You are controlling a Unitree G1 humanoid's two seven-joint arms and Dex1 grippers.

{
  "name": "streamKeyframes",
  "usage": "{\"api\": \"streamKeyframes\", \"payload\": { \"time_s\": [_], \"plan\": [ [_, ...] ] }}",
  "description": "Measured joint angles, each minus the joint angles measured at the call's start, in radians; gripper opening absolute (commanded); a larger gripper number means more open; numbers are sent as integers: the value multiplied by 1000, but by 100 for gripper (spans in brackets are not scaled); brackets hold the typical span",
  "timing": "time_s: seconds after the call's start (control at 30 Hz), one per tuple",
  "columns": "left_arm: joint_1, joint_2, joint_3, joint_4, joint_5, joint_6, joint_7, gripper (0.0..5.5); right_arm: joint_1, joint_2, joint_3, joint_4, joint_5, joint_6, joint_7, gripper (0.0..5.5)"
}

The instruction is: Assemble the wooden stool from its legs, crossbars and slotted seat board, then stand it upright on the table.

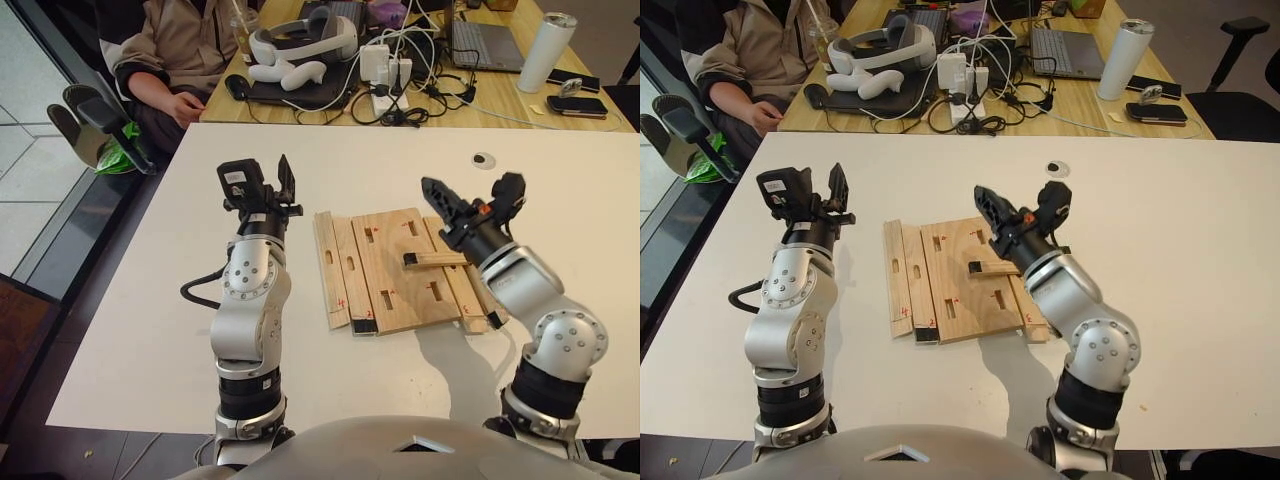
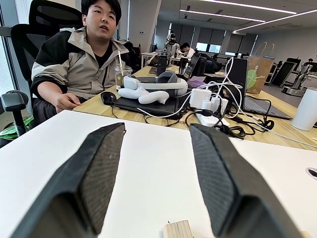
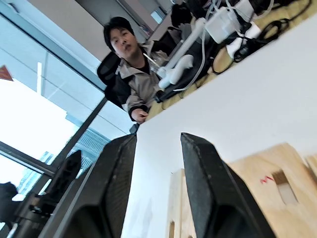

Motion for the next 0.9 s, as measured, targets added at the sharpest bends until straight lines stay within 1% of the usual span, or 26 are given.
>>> {"api": "streamKeyframes", "payload": {
  "time_s": [0.03,0.07,0.13,0.17,0.23,0.3,0.37,0.47,0.6,0.67,0.9],
  "plan": [
    [0,0,0,0,0,0,5,243,-67,-71,-34,48,-9,-13,19,166],
    [0,0,0,1,0,0,10,243,-97,-116,-58,84,-31,-28,29,166],
    [1,-1,1,5,0,0,21,243,-160,-255,-71,210,-141,-32,53,166],
    [3,-1,1,7,0,0,27,243,-173,-295,-63,241,-181,-32,64,166],
    [6,-1,-2,8,0,0,39,243,-201,-397,6,323,-301,-16,96,166],
    [15,-1,-10,9,1,-3,51,243,-211,-444,73,378,-374,19,134,166],
    [21,0,-22,13,1,-10,61,243,-222,-456,111,433,-392,42,200,166],
    [23,0,-38,18,1,-32,77,243,-249,-461,121,495,-407,40,299,166],
    [23,0,-46,27,-1,-50,94,243,-282,-476,112,589,-454,22,365,222],
    [23,1,-53,27,-2,-54,97,243,-298,-476,109,616,-478,17,384,260],
    [23,2,-56,27,-4,-55,105,243,-337,-449,114,645,-537,39,401,260]
  ]
}}
